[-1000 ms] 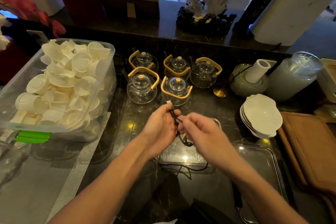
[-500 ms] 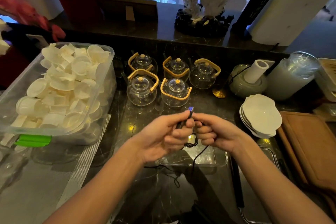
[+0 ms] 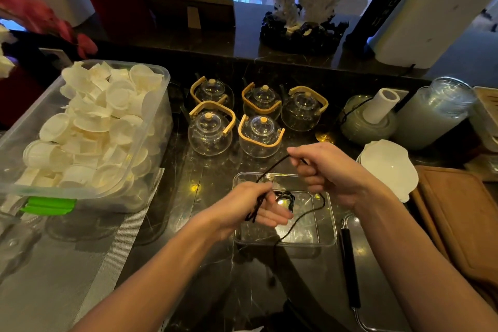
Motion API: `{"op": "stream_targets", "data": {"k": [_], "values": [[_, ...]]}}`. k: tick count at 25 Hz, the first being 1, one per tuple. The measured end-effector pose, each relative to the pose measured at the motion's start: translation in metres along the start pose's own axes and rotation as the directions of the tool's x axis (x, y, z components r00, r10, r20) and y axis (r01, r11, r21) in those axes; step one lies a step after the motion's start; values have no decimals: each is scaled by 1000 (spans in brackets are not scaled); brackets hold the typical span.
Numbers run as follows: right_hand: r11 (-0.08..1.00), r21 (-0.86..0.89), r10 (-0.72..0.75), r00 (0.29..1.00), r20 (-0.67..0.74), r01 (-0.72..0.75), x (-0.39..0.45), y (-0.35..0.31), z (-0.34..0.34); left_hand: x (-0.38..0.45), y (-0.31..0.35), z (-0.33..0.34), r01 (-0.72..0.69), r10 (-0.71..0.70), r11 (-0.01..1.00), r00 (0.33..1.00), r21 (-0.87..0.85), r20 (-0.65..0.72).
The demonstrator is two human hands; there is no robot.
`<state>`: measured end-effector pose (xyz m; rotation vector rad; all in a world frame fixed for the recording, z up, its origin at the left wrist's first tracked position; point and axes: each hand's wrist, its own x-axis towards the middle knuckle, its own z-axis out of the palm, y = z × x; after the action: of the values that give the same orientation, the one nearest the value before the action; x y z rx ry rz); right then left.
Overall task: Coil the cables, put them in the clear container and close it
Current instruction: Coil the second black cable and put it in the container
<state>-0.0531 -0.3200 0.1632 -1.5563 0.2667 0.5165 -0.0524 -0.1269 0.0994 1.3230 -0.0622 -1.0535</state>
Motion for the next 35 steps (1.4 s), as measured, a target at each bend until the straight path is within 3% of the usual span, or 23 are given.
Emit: {"op": "stream_targets", "data": {"k": [2, 4, 7, 9, 11, 13, 16, 20, 22, 26, 29, 31, 33, 35], "values": [[996, -2, -85, 996, 24, 85, -11, 1, 7, 0, 5, -1, -28, 43, 948, 998, -317, 41], [991, -5, -133, 990, 47, 134, -21, 13, 19, 1, 13, -1, -85, 140, 829, 989, -553, 57], [988, -71, -127, 984, 124, 136, -29, 43, 38, 6, 26, 3, -156, 183, 698, 982, -699, -37], [982, -130, -121, 982, 143, 140, -26, 64, 43, 6, 33, 7, -178, 199, 720, 979, -671, -46], [988, -138, -55, 987, 154, 77, -20, 80, 36, 3, 38, 9, -141, 230, 710, 972, -690, 38], [998, -16, 70, 977, 199, -69, -12, 89, 20, -4, 41, 8, -46, 269, 715, 939, -697, 214], [960, 173, 167, 944, 286, -222, 2, 83, -8, -9, 32, 11, 85, 211, 853, 846, -516, 489], [976, -107, 211, 946, 245, -190, 19, 45, -20, -4, 10, 14, 111, 26, 976, 794, -186, 608], [967, -217, 177, 969, 175, -137, 20, 21, -23, 1, 2, 11, 139, -39, 980, 836, -142, 548], [947, -314, -40, 993, 109, 73, 0, -8, -14, 6, -4, 2, 120, -39, 962, 951, -247, 308], [763, -589, -269, 959, 87, 267, -23, 8, 15, 13, 2, 3, 16, 17, 950, 995, -313, 101], [678, -664, -350, 933, 88, 316, -33, 30, 33, 17, 9, 5, -85, 66, 927, 996, -364, -65], [697, -653, -356, 933, 42, 295, -35, 52, 43, 20, 16, 5, -168, 114, 851, 984, -498, -138], [814, -537, -280, 959, -29, 222, -30, 69, 44, 20, 24, 6, -200, 177, 732, 979, -651, -101]]}}
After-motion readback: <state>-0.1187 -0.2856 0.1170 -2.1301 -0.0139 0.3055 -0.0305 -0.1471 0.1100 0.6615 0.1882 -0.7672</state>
